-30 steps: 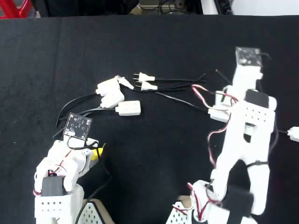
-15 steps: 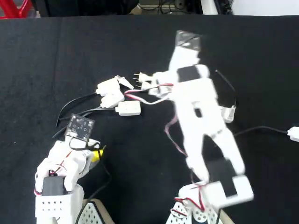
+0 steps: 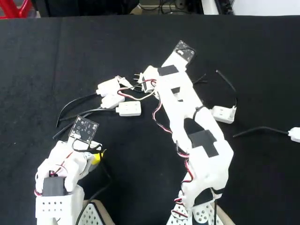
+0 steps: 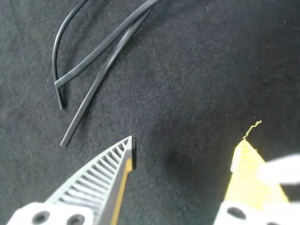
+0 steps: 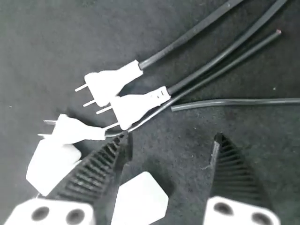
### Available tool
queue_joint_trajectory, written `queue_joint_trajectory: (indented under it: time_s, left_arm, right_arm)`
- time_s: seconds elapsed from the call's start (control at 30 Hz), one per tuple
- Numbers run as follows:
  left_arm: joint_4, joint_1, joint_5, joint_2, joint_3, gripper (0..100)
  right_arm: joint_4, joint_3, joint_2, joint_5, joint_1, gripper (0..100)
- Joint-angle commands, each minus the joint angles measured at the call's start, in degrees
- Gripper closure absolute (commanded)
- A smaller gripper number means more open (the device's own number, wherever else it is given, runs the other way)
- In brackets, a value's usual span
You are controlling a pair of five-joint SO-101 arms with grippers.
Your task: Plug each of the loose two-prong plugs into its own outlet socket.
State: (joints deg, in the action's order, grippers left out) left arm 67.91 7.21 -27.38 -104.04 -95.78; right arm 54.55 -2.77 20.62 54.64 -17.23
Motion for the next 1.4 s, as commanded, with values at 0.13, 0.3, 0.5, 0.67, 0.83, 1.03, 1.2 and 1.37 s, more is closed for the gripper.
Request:
queue_joint_trajectory:
  time_s: [0.13, 0.3, 0.5, 0.67, 0.83, 1.03, 1.2, 1.37]
  left_arm:
    - [-24.53, -0.04, 13.1, 0.09, -0.48, 67]
    - [-28.84, -6.11, 16.09, 0.26, 0.57, 67]
    - [-34.73, -5.41, 25.67, 7.74, 5.76, 67]
    - [-43.25, -6.55, 31.91, 26.02, 14.11, 67]
    - [-50.73, -4.18, 34.2, 53.27, 22.81, 67]
    - [-48.35, 3.38, 34.2, 78.51, 37.67, 67]
    - [-32.79, 5.49, 34.02, 85.36, 49.01, 67]
    - [-26.99, 5.32, 29.89, 87.47, 51.65, 67]
  right_arm:
    - [10.02, 2.33, -8.84, -8.18, 4.92, 73.4]
    - [12.22, 2.07, -12.79, -9.58, 12.75, 74.9]
    - [10.55, 2.51, -11.12, -17.67, 13.63, 99.0]
    - [9.58, 2.15, -8.31, -25.14, 8.18, 98.6]
    - [2.9, 1.98, -3.91, -28.75, 2.29, 98.6]
    - [-4.48, 1.98, 0.04, -32.97, -2.02, 98.6]
    - [-4.57, 0.75, 2.86, -37.63, -7.47, 98.6]
    - [-4.57, 0.22, 4.62, -38.33, -9.23, 98.6]
